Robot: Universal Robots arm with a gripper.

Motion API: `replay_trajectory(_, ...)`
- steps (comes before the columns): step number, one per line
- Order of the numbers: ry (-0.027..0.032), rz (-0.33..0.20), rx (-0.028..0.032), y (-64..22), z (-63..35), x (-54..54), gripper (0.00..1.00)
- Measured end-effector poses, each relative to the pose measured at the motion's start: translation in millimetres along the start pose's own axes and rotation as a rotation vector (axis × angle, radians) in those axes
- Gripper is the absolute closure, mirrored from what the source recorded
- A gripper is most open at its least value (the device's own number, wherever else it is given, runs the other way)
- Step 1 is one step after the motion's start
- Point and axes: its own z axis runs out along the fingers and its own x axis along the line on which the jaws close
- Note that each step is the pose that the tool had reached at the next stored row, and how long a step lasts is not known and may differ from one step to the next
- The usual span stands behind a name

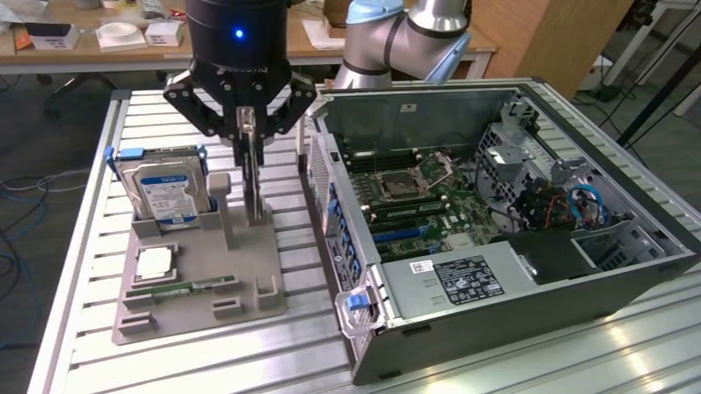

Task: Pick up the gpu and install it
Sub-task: 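Pick up the gpu and move the gpu toward the slot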

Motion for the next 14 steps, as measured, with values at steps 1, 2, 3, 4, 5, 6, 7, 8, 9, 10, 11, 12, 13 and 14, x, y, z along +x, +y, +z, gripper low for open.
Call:
replay_trajectory(1, -0.0001, 0.000, 0.0000, 0.1, -2.2, 0.0, 0.74)
replay_trajectory(2, -0.0001, 0.000, 0.0000, 0.2, -4.4, 0.1, 0.74)
replay_trajectory(3, 0.0000, 0.000, 0.0000, 0.2, -6.7, 0.2, 0.74)
replay_trajectory(4, 0.0000, 0.000, 0.0000, 0.3, -9.2, 0.2, 0.74)
replay_trajectory(5, 0.0000, 0.000, 0.0000, 0.4, -11.6, 0.3, 0.74)
replay_trajectory(6, -0.0001, 0.000, -0.0001, 0.5, -13.9, 0.4, 0.74)
replay_trajectory(7, 0.0000, 0.000, 0.0000, 0.6, -16.1, 0.4, 0.74)
replay_trajectory(8, 0.0000, 0.000, 0.0000, 0.6, -17.9, 0.5, 0.74)
replay_trajectory(9, -0.0001, 0.000, -0.0001, 0.6, -18.8, 0.5, 0.74)
replay_trajectory(10, -0.0002, 0.000, -0.0002, 0.7, -19.3, 0.5, 0.74)
replay_trajectory(11, -0.0001, 0.000, 0.0000, 0.7, -20.5, 0.5, 0.74)
replay_trajectory(12, 0.0000, 0.000, 0.0000, 0.8, -22.1, 0.6, 0.74)
replay_trajectory(13, -0.0001, 0.000, -0.0001, 0.8, -23.2, 0.6, 0.74)
replay_trajectory(14, -0.0001, 0.000, -0.0001, 0.9, -24.3, 0.6, 0.74)
